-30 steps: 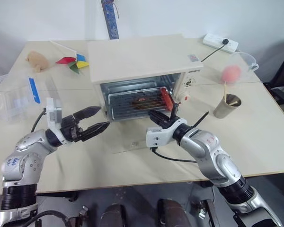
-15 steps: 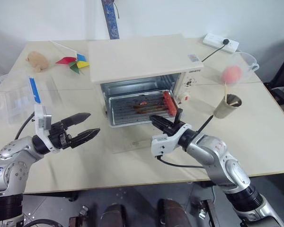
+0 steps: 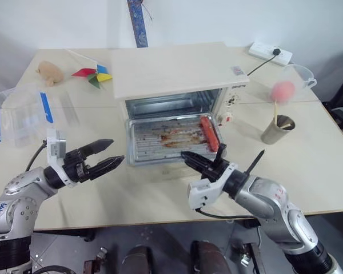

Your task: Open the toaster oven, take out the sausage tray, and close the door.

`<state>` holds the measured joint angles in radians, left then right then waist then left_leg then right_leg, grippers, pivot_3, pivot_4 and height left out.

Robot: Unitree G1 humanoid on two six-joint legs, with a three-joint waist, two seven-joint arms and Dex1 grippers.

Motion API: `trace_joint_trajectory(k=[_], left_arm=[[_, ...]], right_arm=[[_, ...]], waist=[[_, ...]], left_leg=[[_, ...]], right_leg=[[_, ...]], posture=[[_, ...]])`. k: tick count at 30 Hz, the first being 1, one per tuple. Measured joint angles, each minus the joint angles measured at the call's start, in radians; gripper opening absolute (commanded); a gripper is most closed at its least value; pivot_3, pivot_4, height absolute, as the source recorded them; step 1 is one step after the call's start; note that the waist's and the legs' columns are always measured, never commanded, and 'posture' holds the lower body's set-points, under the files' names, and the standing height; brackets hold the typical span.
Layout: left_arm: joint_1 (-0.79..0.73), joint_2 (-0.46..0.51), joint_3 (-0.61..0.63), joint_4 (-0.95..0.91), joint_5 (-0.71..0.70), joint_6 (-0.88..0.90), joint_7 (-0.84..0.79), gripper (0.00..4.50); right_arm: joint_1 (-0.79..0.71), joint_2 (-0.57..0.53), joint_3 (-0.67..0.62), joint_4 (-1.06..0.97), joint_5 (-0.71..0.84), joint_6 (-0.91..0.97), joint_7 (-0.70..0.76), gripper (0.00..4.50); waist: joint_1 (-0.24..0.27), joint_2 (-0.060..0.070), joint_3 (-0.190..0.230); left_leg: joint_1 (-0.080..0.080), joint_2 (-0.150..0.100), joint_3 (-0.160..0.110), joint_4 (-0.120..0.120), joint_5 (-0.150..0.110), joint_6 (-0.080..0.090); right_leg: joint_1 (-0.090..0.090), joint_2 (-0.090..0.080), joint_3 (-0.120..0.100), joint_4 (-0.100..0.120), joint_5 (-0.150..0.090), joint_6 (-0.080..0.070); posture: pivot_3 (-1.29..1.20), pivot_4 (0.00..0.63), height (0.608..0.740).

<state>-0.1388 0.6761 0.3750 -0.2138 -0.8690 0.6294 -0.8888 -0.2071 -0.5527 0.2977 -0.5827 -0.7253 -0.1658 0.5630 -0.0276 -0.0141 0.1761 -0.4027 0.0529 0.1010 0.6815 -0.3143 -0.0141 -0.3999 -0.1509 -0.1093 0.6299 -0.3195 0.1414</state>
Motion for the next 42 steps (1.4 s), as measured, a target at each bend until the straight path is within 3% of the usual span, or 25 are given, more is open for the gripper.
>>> trace_joint_trajectory(k=[7, 14, 23, 26, 39, 42], left_arm=[[0.012, -0.004, 0.03, -0.052, -0.163, 0.208, 0.157, 4.5], [-0.036, 0.0, 0.014, -0.048, -0.451, 0.492, 0.405, 4.5], [-0.048, -0.007, -0.015, 0.008, -0.78, 0.558, 0.671, 4.5], [-0.042, -0.005, -0.028, 0.038, -0.853, 0.546, 0.734, 3.93], [-0.024, 0.048, -0.14, 0.036, -1.001, 0.513, 0.833, 0.23], [-0.024, 0.07, -0.158, 0.04, -1.033, 0.502, 0.841, 0.01]], right_arm=[[0.04, -0.072, -0.058, -0.01, 0.046, -0.094, -0.004, 0.0], [0.046, -0.107, -0.077, 0.01, 0.089, -0.212, -0.03, 0.0], [0.035, -0.107, -0.08, 0.041, 0.111, -0.257, -0.033, 0.0], [0.035, -0.107, -0.08, 0.042, 0.12, -0.262, -0.032, 0.0], [0.026, -0.107, -0.078, 0.083, 0.135, -0.269, 0.0, 0.0], [0.022, -0.1, -0.077, 0.086, 0.149, -0.261, 0.017, 0.0]], waist=[[0.002, 0.0, 0.0], [0.003, 0.0, 0.0], [0.003, 0.0, 0.0], [0.003, 0.0, 0.0], [0.005, 0.0, 0.0], [0.004, 0.0, 0.0]], left_leg=[[0.001, 0.0, -0.002, 0.001, 0.0, 0.0], [0.004, 0.0, -0.008, 0.001, 0.0, 0.0], [0.012, 0.0, -0.008, -0.002, 0.0, 0.0], [0.012, 0.0, -0.008, -0.002, 0.0, 0.0], [0.012, 0.0, -0.007, -0.002, 0.0, 0.0], [0.012, 0.0, -0.007, -0.003, 0.0, 0.0]], right_leg=[[0.003, 0.0, 0.0, -0.001, 0.0, 0.0], [0.006, 0.0, 0.0, -0.001, 0.0, 0.0], [0.01, 0.0, 0.004, -0.001, 0.0, 0.0], [0.01, 0.0, 0.004, -0.001, 0.0, 0.0], [0.01, 0.0, 0.005, -0.002, 0.0, -0.001], [0.01, 0.0, 0.005, -0.002, -0.001, -0.001]], posture=[[0.0, 0.15, 0.74], [0.0, 0.15, 0.74], [0.0, 0.15, 0.74], [0.0, 0.15, 0.74], [0.0, 0.15, 0.74], [0.0, 0.15, 0.74]])
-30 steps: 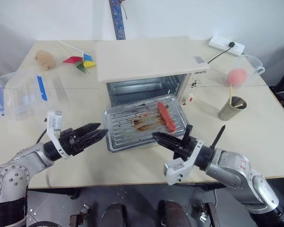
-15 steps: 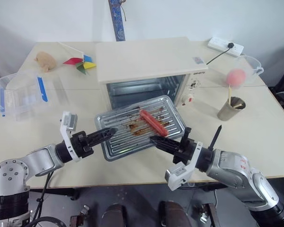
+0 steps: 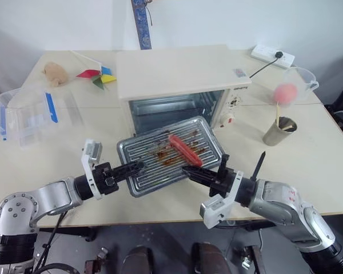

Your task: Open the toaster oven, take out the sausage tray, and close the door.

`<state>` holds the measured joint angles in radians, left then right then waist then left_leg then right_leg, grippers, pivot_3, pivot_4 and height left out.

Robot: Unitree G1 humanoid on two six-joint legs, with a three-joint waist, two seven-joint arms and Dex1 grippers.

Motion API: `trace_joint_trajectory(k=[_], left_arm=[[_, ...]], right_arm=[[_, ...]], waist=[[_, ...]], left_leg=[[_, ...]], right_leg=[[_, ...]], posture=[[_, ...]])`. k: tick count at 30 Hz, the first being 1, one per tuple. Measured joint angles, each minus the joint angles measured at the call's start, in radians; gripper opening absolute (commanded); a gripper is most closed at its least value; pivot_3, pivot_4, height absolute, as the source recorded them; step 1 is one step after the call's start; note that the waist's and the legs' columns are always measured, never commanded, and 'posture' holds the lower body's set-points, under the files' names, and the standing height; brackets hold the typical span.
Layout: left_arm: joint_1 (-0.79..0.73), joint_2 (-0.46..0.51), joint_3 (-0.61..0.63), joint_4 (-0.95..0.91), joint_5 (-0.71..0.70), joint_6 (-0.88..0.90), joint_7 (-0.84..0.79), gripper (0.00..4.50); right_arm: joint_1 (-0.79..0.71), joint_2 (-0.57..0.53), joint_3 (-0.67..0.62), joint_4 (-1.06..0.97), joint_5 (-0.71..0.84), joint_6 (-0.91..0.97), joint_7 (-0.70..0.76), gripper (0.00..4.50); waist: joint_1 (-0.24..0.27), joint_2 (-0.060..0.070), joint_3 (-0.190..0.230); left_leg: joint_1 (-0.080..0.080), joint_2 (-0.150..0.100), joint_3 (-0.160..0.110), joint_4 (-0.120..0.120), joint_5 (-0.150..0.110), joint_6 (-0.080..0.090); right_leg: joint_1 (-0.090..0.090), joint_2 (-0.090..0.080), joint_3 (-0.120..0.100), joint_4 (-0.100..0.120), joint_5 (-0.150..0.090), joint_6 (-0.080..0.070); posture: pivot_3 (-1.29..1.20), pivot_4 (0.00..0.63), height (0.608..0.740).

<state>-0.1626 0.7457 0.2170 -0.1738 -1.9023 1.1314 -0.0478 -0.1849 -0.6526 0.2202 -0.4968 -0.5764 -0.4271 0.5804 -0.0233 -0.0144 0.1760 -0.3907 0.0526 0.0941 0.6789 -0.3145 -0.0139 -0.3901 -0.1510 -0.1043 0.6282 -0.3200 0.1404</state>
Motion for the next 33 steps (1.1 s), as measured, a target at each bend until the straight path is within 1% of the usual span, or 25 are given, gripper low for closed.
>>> trace_joint_trajectory(k=[4, 8, 9, 12, 17, 18, 21, 23, 25, 28, 29, 33], left_arm=[[0.001, 0.021, -0.026, 0.028, -0.053, -0.013, 0.024, 0.01], [0.009, 0.021, -0.042, 0.035, -0.07, -0.025, 0.037, 0.01], [0.013, 0.021, -0.047, 0.037, -0.071, -0.027, 0.039, 0.0], [0.015, 0.02, -0.066, 0.039, -0.077, -0.028, 0.037, 0.0], [0.014, 0.02, -0.078, 0.04, -0.078, -0.03, 0.035, 0.0], [0.013, 0.02, -0.079, 0.04, -0.078, -0.03, 0.035, 0.0], [0.013, 0.017, -0.081, 0.043, -0.078, -0.025, 0.033, 0.0], [0.013, 0.009, -0.083, 0.046, -0.078, -0.014, 0.03, 0.0], [0.008, -0.006, -0.087, 0.051, -0.078, -0.007, 0.024, 0.0], [0.009, -0.013, -0.089, 0.078, -0.057, -0.008, 0.048, 0.0], [0.01, -0.021, -0.089, 0.078, -0.057, -0.007, 0.051, 0.0], [0.017, -0.028, -0.082, 0.078, -0.057, -0.001, 0.053, 0.0]], right_arm=[[-0.023, 0.011, 0.01, 0.0, 0.047, 0.042, 0.06, 0.0], [-0.029, 0.014, 0.012, -0.009, 0.094, 0.088, 0.122, 0.0], [-0.031, 0.012, 0.014, -0.012, 0.118, 0.104, 0.143, 0.61], [-0.032, 0.014, 0.016, -0.02, 0.247, 0.164, 0.205, 1.54], [-0.052, 0.011, 0.015, -0.058, 0.352, 0.21, 0.255, 3.15], [-0.059, 0.01, 0.015, -0.065, 0.376, 0.224, 0.267, 3.54], [-0.072, 0.005, 0.008, -0.087, 0.431, 0.282, 0.289, 4.47], [-0.081, -0.002, -0.001, -0.099, 0.526, 0.383, 0.321, 4.47], [-0.094, -0.031, -0.022, -0.123, 0.662, 0.528, 0.365, 4.47], [-0.137, -0.057, -0.096, -0.204, 0.862, 0.689, 0.389, 4.47], [-0.149, -0.074, -0.129, -0.228, 0.951, 0.752, 0.394, 4.47], [-0.186, -0.112, -0.197, -0.219, 1.108, 0.89, 0.401, 4.47]], waist=[[0.0, 0.0, 0.0], [0.003, 0.0, 0.0], [0.003, 0.0, 0.0], [0.003, 0.0, 0.0], [0.003, 0.0, 0.0], [0.003, 0.0, 0.0], [0.005, 0.0, 0.0], [0.008, 0.0, 0.0], [0.016, 0.0, 0.0], [0.021, 0.001, 0.0], [0.023, 0.0, 0.0], [0.023, 0.0, 0.0]], left_leg=[[0.0, 0.0, 0.0, 0.0, 0.0, 0.0], [0.0, 0.0, 0.0, 0.0, 0.0, 0.0], [0.0, 0.0, 0.0, 0.0, 0.0, 0.0], [0.0, 0.0, 0.0, 0.0, 0.0, 0.0], [0.0, 0.0, 0.0, 0.0, 0.0, 0.0], [0.0, 0.0, 0.0, 0.0, 0.0, 0.0], [0.0, 0.0, 0.0, 0.0, 0.0, 0.0], [0.0, 0.0, 0.0, 0.0, 0.0, 0.0], [0.0, 0.0, 0.0, 0.0, 0.0, 0.001], [0.0, 0.0, 0.001, 0.0, -0.001, 0.001], [0.0, 0.0, 0.0, 0.0, -0.001, 0.001], [0.0, -0.001, 0.001, 0.0, -0.001, 0.002]], right_leg=[[0.0, 0.0, 0.0, 0.0, 0.0, 0.0], [0.0, 0.0, 0.0, 0.0, 0.0, 0.0], [0.0, 0.0, 0.0, 0.0, 0.0, 0.0], [0.0, 0.0, 0.0, 0.0, 0.0, 0.0], [0.0, 0.0, 0.0, 0.0, 0.0, 0.0], [0.0, 0.0, 0.0, 0.0, 0.0, 0.0], [0.0, 0.0, 0.0, 0.0, 0.0, 0.0], [0.0, 0.0, 0.0, 0.0, 0.0, 0.0], [0.0, 0.0, 0.0, -0.001, 0.0, 0.0], [0.0, 0.0, 0.001, -0.001, 0.0, 0.0], [0.0, 0.0, 0.001, 0.0, 0.0, 0.0], [0.0, 0.0, 0.002, -0.001, 0.0, 0.0]], posture=[[0.0, 0.15, 0.74], [0.0, 0.15, 0.74], [0.0, 0.15, 0.74], [0.0, 0.15, 0.74], [0.0, 0.15, 0.74], [0.0, 0.15, 0.74], [0.0, 0.15, 0.74], [0.0, 0.15, 0.74], [0.0, 0.15, 0.74], [0.0, 0.15, 0.74], [0.0, 0.15, 0.74], [0.0, 0.15, 0.74]])
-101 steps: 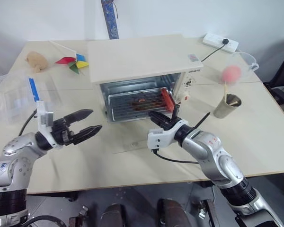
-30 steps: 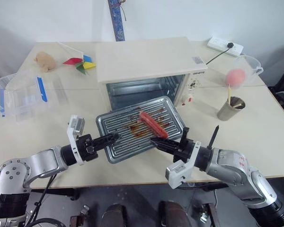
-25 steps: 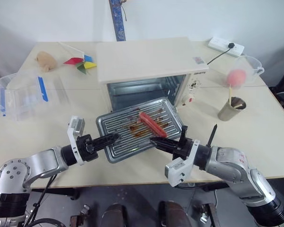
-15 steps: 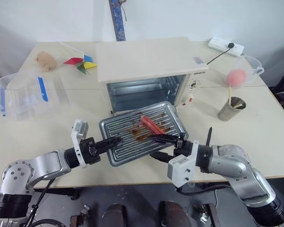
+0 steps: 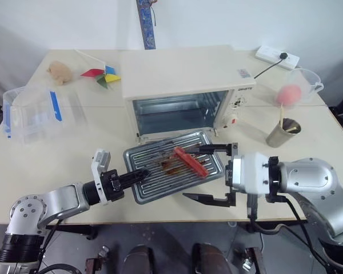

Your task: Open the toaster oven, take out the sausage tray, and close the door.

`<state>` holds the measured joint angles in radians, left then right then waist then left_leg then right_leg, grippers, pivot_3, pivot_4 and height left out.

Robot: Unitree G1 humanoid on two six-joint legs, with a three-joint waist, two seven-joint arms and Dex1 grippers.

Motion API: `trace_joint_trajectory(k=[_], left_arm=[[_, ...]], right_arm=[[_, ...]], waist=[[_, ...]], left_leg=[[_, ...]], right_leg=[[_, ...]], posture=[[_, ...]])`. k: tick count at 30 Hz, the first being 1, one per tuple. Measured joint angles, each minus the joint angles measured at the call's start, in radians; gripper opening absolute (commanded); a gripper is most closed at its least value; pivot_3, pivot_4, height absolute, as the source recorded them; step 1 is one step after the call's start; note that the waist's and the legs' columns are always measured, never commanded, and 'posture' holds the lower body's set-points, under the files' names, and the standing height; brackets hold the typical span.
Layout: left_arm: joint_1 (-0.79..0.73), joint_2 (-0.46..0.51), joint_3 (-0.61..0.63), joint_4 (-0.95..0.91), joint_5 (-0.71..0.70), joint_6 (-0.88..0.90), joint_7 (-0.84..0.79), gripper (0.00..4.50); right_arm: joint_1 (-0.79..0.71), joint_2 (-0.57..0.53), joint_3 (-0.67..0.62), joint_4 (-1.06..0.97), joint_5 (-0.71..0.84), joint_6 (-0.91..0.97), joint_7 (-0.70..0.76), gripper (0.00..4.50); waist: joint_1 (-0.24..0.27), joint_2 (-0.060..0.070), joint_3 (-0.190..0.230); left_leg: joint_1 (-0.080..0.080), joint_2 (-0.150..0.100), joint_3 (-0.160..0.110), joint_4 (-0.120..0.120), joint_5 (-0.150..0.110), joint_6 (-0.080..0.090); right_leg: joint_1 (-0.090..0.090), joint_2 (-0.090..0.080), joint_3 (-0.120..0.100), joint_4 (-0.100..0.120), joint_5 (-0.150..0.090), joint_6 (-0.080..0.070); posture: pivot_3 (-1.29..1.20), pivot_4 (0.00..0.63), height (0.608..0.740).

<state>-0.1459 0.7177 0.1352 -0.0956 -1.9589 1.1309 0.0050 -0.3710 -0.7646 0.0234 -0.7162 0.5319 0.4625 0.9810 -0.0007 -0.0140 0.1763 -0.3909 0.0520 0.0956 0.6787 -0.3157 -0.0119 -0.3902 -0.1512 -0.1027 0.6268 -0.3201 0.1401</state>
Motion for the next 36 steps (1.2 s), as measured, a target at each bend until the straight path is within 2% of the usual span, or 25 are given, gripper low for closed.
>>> trace_joint_trajectory(k=[5, 8, 15, 21, 24, 34, 36], left_arm=[[0.048, -0.023, 0.059, -0.001, 0.001, 0.001, -0.002, 0.0], [0.073, -0.06, 0.101, -0.019, 0.0, -0.008, 0.0, 0.0], [0.211, -0.154, 0.182, -0.125, 0.001, -0.069, 0.048, 0.0], [0.469, -0.226, 0.342, -0.291, 0.001, -0.174, 0.069, 0.0], [0.559, -0.229, 0.408, -0.329, 0.001, -0.205, 0.061, 0.0], [0.785, -0.275, 0.448, -0.467, 0.001, -0.314, 0.023, 0.0], [0.83, -0.286, 0.453, -0.493, 0.0, -0.348, 0.015, 0.0]], right_arm=[[-0.042, -0.111, -0.12, 0.081, 0.172, 0.124, 0.069, 4.47], [-0.026, -0.155, -0.159, 0.132, 0.215, 0.133, 0.129, 4.47], [0.063, -0.214, -0.189, 0.355, 0.102, 0.039, 0.22, 4.47], [0.096, -0.224, -0.137, 0.59, -0.052, -0.121, 0.288, 4.47], [0.044, -0.173, -0.096, 0.694, -0.104, -0.197, 0.296, 3.84], [-0.043, -0.091, -0.026, 0.911, -0.183, -0.329, 0.331, 0.41], [-0.06, -0.085, -0.025, 0.933, -0.195, -0.336, 0.334, 0.01]], waist=[[0.0, 0.0, 0.0], [0.001, 0.0, 0.0], [0.001, 0.0, 0.0], [-0.002, 0.001, 0.001], [-0.002, 0.001, 0.001], [-0.005, 0.002, 0.001], [-0.004, 0.002, 0.001]], left_leg=[[0.0, 0.0, 0.0, -0.001, 0.0, 0.0], [0.0, 0.0, 0.0, -0.001, 0.0, 0.001], [0.0, 0.0, 0.002, 0.0, -0.001, 0.001], [0.0, 0.0, 0.005, 0.0, -0.001, 0.001], [0.001, 0.001, 0.004, 0.002, -0.001, 0.001], [0.001, 0.001, 0.005, 0.002, -0.002, 0.001], [0.001, 0.001, 0.005, 0.002, -0.002, 0.0]], right_leg=[[0.0, 0.0, 0.0, 0.0, 0.0, 0.0], [0.0, 0.0, 0.0, -0.001, 0.0, 0.0], [0.0, 0.0, 0.001, -0.003, 0.0, 0.0], [0.0, 0.0, 0.002, -0.006, 0.0, -0.001], [0.0, 0.0, 0.002, -0.006, -0.002, -0.003], [0.0, 0.0, 0.002, -0.006, -0.004, -0.007], [0.0, 0.0, 0.002, -0.006, -0.004, -0.008]], posture=[[0.0, 0.15, 0.74], [0.0, 0.15, 0.74], [0.0, 0.15, 0.74], [0.0, 0.15, 0.74], [0.0, 0.15, 0.74], [0.0, 0.15, 0.74], [0.0, 0.15, 0.74]])
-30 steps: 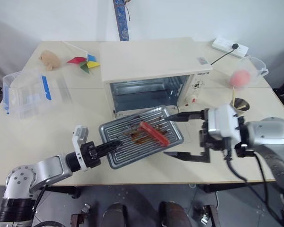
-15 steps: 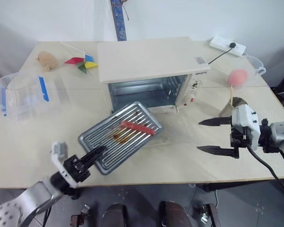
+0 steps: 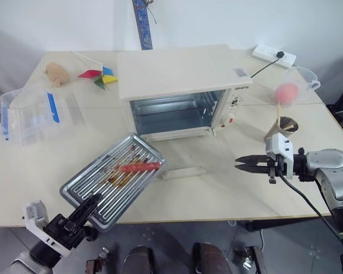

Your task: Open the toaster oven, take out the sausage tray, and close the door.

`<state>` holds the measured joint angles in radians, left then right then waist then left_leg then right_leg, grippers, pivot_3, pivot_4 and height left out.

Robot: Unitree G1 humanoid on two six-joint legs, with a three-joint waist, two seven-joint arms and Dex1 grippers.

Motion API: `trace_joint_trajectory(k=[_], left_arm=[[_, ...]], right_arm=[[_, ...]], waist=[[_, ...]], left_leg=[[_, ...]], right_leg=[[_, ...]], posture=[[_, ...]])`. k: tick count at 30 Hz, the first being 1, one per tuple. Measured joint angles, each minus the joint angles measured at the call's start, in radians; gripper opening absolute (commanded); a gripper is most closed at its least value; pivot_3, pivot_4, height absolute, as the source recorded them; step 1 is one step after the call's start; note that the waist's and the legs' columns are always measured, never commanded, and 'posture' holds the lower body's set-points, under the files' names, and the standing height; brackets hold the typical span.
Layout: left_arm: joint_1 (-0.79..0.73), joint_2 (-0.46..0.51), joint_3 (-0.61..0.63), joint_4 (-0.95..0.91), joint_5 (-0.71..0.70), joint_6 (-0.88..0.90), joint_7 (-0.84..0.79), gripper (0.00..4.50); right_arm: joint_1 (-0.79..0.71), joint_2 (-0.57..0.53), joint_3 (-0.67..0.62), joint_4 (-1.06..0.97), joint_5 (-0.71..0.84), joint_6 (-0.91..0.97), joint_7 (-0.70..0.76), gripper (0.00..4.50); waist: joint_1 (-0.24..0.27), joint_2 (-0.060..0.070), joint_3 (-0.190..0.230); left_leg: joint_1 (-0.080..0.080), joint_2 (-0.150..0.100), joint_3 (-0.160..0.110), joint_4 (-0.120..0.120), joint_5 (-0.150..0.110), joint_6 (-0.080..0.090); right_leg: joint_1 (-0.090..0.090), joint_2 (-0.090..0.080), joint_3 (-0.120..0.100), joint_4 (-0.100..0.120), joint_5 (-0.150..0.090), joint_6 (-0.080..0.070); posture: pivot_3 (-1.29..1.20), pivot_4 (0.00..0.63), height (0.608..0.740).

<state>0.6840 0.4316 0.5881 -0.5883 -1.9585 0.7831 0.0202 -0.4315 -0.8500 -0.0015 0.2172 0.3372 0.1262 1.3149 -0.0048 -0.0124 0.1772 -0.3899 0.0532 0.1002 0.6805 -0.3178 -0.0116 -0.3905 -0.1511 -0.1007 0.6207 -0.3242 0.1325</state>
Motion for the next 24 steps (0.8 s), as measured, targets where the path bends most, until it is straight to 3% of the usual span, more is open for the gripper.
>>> trace_joint_trajectory(k=[13, 18, 24], left_arm=[[0.215, -0.083, -0.019, -0.182, -0.001, -0.255, -0.019, 0.0], [0.2, -0.108, -0.013, -0.148, -0.001, -0.293, -0.018, 0.0], [0.068, -0.136, -0.003, -0.055, -0.002, -0.297, 0.02, 0.0]], right_arm=[[-0.012, 0.0, -0.002, 0.072, -0.027, -0.014, 0.01, 0.01], [-0.035, 0.01, 0.025, 0.172, -0.093, -0.084, 0.008, 0.01], [-0.071, 0.043, 0.071, 0.265, -0.162, -0.193, 0.008, 0.01]], waist=[[0.002, 0.0, 0.0], [0.002, 0.001, 0.0], [0.001, 0.001, 0.0]], left_leg=[[0.0, 0.0, 0.0, 0.002, -0.002, 0.001], [0.0, -0.001, 0.001, 0.002, -0.003, 0.002], [0.001, 0.0, 0.005, 0.002, -0.002, 0.002]], right_leg=[[0.001, 0.0, 0.0, -0.002, -0.001, -0.002], [0.002, 0.0, -0.001, -0.002, -0.001, -0.003], [0.004, 0.0, -0.001, -0.002, -0.001, -0.002]], posture=[[0.0, 0.15, 0.74], [0.0, 0.15, 0.74], [0.0, 0.15, 0.74]])
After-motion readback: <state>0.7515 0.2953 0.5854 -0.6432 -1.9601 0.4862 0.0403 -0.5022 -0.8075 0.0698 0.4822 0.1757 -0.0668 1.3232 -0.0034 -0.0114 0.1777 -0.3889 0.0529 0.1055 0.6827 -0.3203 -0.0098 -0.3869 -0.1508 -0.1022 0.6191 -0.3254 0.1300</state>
